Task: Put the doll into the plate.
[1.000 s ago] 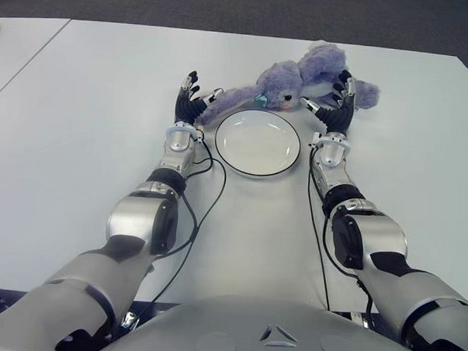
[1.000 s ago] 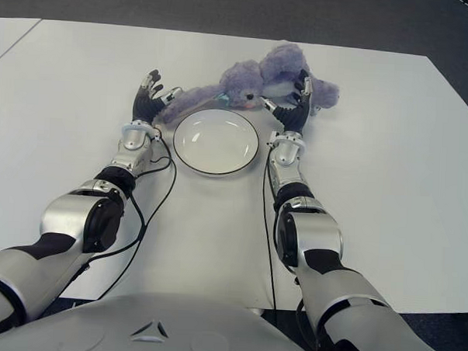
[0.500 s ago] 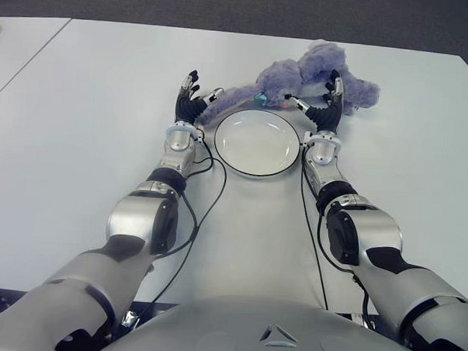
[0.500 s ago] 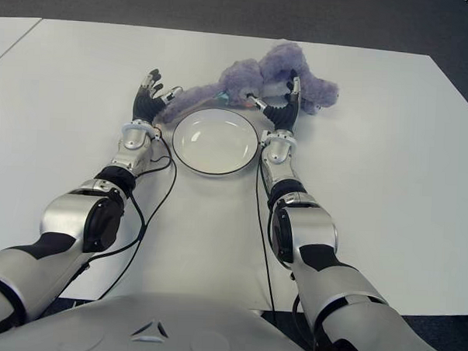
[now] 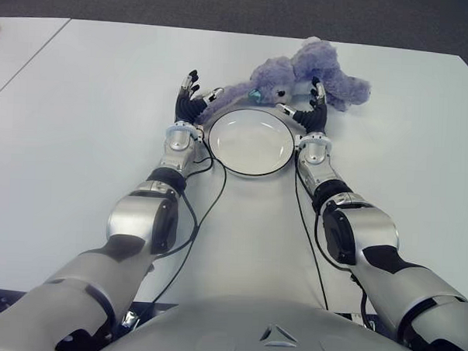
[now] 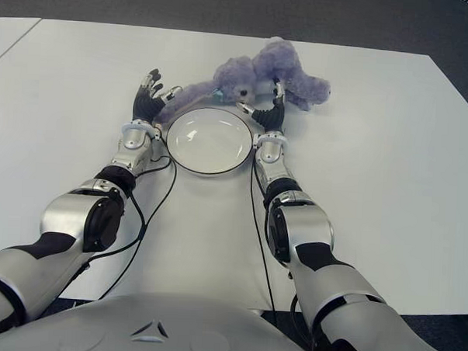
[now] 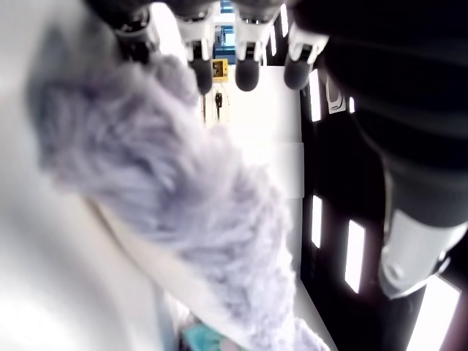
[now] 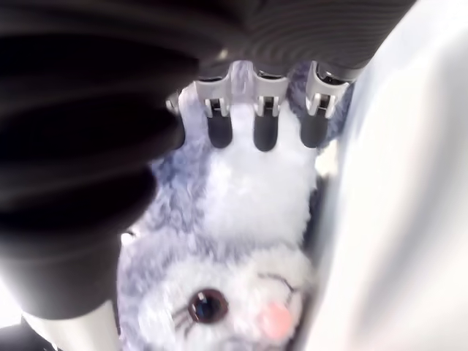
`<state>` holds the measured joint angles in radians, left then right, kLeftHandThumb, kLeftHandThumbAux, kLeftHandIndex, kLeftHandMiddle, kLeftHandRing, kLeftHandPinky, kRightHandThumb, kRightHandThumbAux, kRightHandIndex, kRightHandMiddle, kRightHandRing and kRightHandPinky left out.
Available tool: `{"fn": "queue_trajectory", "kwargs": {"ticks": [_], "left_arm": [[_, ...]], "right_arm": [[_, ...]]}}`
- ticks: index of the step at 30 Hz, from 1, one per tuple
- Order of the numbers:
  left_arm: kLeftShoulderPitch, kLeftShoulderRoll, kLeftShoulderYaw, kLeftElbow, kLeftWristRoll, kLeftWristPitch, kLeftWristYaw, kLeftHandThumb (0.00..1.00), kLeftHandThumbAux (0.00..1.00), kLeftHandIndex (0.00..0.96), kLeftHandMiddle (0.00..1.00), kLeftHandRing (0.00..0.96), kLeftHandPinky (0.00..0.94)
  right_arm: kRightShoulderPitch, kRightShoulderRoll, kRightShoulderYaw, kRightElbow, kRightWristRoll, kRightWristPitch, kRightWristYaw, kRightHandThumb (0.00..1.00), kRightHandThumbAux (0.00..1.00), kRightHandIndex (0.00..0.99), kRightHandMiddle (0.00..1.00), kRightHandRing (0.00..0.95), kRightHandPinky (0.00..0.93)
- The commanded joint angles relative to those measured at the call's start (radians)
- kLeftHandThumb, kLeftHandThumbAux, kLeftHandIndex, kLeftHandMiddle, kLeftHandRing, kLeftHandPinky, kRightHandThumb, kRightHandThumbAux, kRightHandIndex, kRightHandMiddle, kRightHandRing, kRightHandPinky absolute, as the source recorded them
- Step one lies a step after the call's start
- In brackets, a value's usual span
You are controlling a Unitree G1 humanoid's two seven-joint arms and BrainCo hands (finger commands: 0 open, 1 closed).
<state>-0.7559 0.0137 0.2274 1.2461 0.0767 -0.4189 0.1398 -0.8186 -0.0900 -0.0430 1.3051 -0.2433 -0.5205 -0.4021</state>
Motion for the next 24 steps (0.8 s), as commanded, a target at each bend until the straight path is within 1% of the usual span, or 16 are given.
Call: {"fn": "queue_trajectory", "kwargs": {"ticks": [1,5,9,17,24], "left_arm": [[0.191,-0.049,0.018,0.125,-0.011,0.153,0.008,0.0,0.664,0.071,0.072,0.082,0.14],[0.189,-0.05,0.021,0.125,-0.012,0.153,0.007,0.0,0.665,0.067,0.074,0.086,0.144],[0.19,-0.051,0.022,0.125,-0.012,0.152,0.008,0.0,0.667,0.065,0.075,0.087,0.143],[0.189,-0.052,0.024,0.125,-0.011,0.15,0.007,0.0,0.674,0.06,0.071,0.083,0.136],[0.189,-0.052,0.02,0.126,-0.006,0.151,0.009,0.0,0.675,0.061,0.075,0.089,0.141]], "right_arm": [[0.049,0.029,0.04,0.056,-0.038,0.085,0.045,0.0,0.825,0.025,0.062,0.051,0.076],[0.045,0.014,0.071,0.057,-0.07,0.096,0.056,0.0,0.838,0.046,0.078,0.06,0.091],[0.041,-0.011,0.087,0.054,-0.088,0.09,0.067,0.0,0.845,0.065,0.089,0.07,0.101],[0.021,-0.065,0.095,0.052,-0.095,0.078,0.099,0.0,0.827,0.089,0.106,0.089,0.118],[0.005,-0.091,0.11,0.052,-0.103,0.08,0.107,0.0,0.813,0.088,0.105,0.095,0.116]]}}
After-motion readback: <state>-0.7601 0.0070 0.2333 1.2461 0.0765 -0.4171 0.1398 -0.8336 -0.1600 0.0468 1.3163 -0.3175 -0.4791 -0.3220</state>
